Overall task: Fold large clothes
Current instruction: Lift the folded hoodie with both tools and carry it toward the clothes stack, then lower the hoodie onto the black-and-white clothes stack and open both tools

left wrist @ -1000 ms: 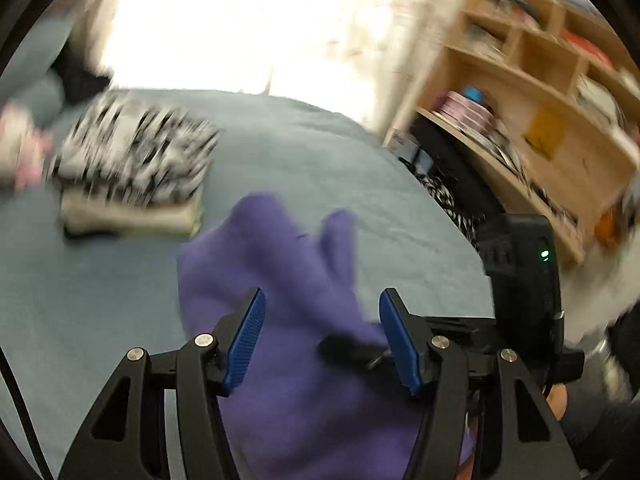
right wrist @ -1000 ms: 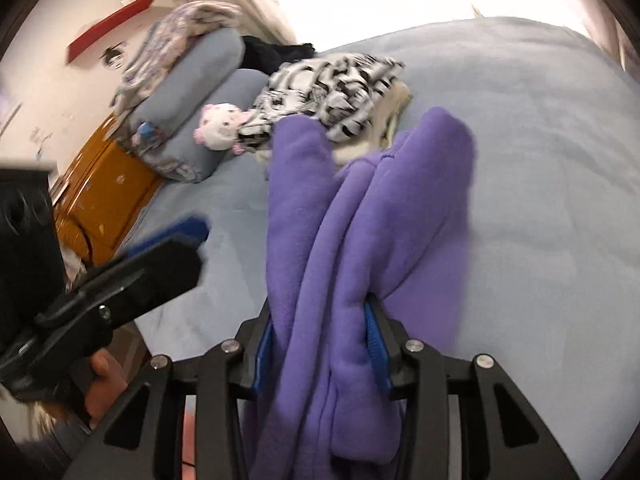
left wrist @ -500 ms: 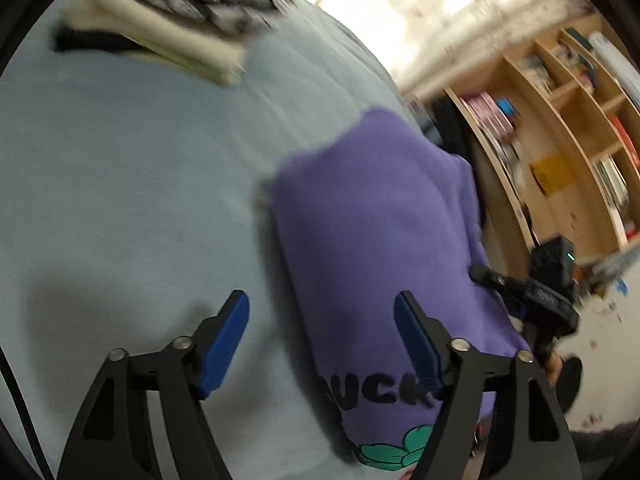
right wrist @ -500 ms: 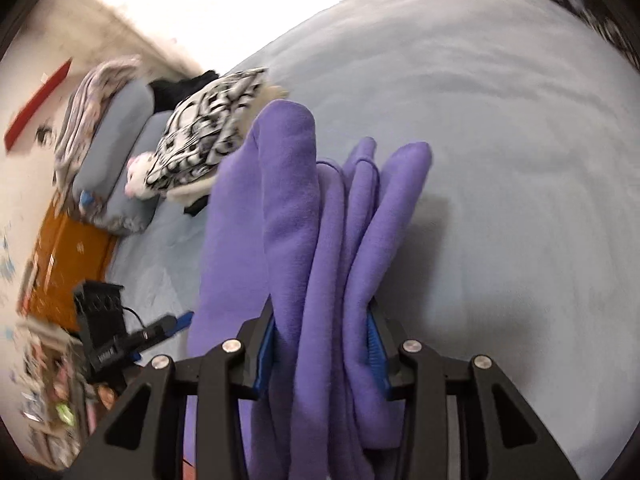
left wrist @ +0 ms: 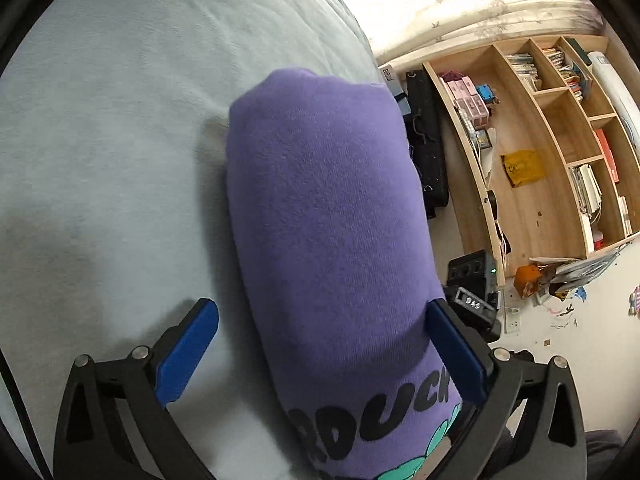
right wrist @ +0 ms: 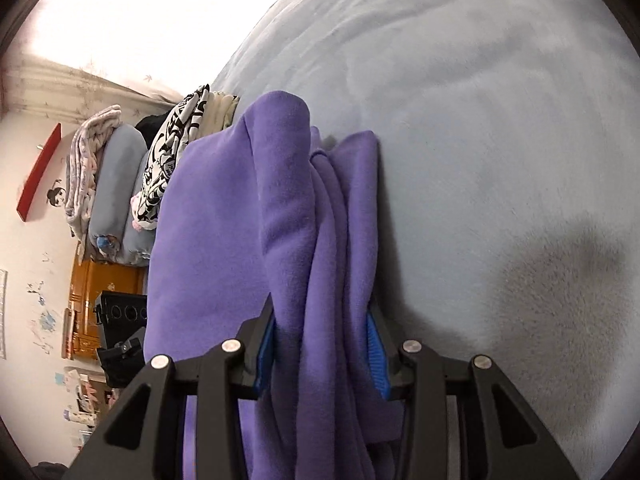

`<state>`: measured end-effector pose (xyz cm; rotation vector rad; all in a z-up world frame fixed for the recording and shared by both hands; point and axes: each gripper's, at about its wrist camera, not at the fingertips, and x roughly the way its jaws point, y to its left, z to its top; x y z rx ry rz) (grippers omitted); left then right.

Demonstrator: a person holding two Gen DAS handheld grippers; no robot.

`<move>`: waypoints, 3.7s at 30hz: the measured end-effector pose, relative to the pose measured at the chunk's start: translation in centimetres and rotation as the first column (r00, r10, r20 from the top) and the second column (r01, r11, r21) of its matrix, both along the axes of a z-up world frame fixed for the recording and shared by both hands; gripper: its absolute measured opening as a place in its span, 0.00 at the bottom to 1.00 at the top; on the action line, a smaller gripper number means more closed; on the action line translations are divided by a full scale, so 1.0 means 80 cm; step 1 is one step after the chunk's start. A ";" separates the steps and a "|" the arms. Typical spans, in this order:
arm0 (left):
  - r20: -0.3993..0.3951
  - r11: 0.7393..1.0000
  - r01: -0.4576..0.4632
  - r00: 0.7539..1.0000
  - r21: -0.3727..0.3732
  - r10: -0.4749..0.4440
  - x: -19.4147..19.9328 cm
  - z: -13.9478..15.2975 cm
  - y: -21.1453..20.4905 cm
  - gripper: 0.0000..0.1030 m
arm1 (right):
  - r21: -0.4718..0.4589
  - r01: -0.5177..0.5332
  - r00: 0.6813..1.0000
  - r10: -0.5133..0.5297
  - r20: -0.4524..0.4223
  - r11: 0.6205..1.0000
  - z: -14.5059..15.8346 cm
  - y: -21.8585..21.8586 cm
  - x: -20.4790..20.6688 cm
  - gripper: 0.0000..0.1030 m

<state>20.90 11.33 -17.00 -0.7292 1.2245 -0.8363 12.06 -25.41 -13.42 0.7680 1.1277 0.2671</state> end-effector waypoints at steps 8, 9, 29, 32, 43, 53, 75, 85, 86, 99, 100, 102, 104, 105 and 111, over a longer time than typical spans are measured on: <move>0.046 0.993 0.028 0.998 0.119 -0.034 -0.002 0.023 -0.048 1.00 | 0.080 0.003 1.000 -0.002 -0.003 0.997 -0.018 -0.014 -0.003 0.38; 0.057 0.989 0.031 0.998 0.147 -0.040 -0.003 0.026 -0.053 1.00 | 0.081 0.001 1.000 -0.001 -0.003 0.997 -0.019 -0.014 -0.003 0.38; 0.245 0.887 -0.079 0.969 0.456 -0.040 -0.020 0.102 -0.094 0.92 | -0.029 -0.028 0.999 0.029 0.029 0.999 0.005 -0.002 -0.008 0.36; 0.237 0.893 -0.067 0.970 0.446 -0.046 -0.024 0.103 -0.091 0.90 | -0.056 -0.034 0.999 0.036 0.029 0.998 0.011 0.002 -0.010 0.36; -0.082 0.999 0.012 0.997 0.050 -0.008 -0.009 0.007 -0.047 1.00 | -0.064 -0.079 0.997 0.080 0.014 0.995 0.015 0.008 -0.004 0.36; 0.094 0.987 0.035 0.994 0.157 -0.050 -0.029 0.081 -0.084 0.90 | -0.154 -0.105 0.992 0.114 0.049 0.983 0.051 0.035 -0.004 0.34; 0.346 0.968 -0.168 0.933 0.184 0.097 0.074 0.335 0.136 0.90 | -0.137 -0.164 0.911 0.203 0.359 0.977 0.244 0.236 0.122 0.33; 0.469 0.939 -0.229 0.879 0.257 0.086 0.278 0.402 0.235 0.91 | -0.043 -0.156 0.866 0.158 0.474 0.987 0.259 0.341 0.315 0.34; 0.479 0.935 -0.229 0.875 0.272 0.075 0.296 0.402 0.240 0.91 | -0.032 -0.154 0.866 0.150 0.477 0.988 0.254 0.349 0.335 0.34; 0.338 0.885 -0.224 0.938 0.409 0.081 0.525 0.243 0.307 1.00 | -0.027 -0.076 0.946 0.081 0.314 0.997 0.104 0.399 0.513 0.34; 0.330 0.894 -0.250 0.936 0.371 0.125 0.533 0.231 0.318 1.00 | -0.039 -0.063 0.950 0.072 0.304 0.997 0.090 0.396 0.515 0.35; 0.319 0.920 -0.272 0.931 0.282 0.178 0.540 0.220 0.332 1.00 | -0.007 -0.056 0.943 0.056 0.328 0.998 0.077 0.382 0.511 0.39; 0.345 0.917 -0.272 0.924 0.290 0.165 0.539 0.222 0.330 1.00 | -0.014 -0.065 0.937 0.066 0.342 0.998 0.079 0.374 0.506 0.46; 0.370 0.908 -0.281 0.916 0.312 0.156 0.537 0.227 0.328 1.00 | -0.031 -0.070 0.936 0.077 0.344 0.997 0.081 0.372 0.503 0.50; 0.462 0.812 -0.418 0.861 0.409 0.211 0.502 0.261 0.320 1.00 | -0.055 -0.101 0.944 0.113 0.310 0.993 0.105 0.352 0.482 0.54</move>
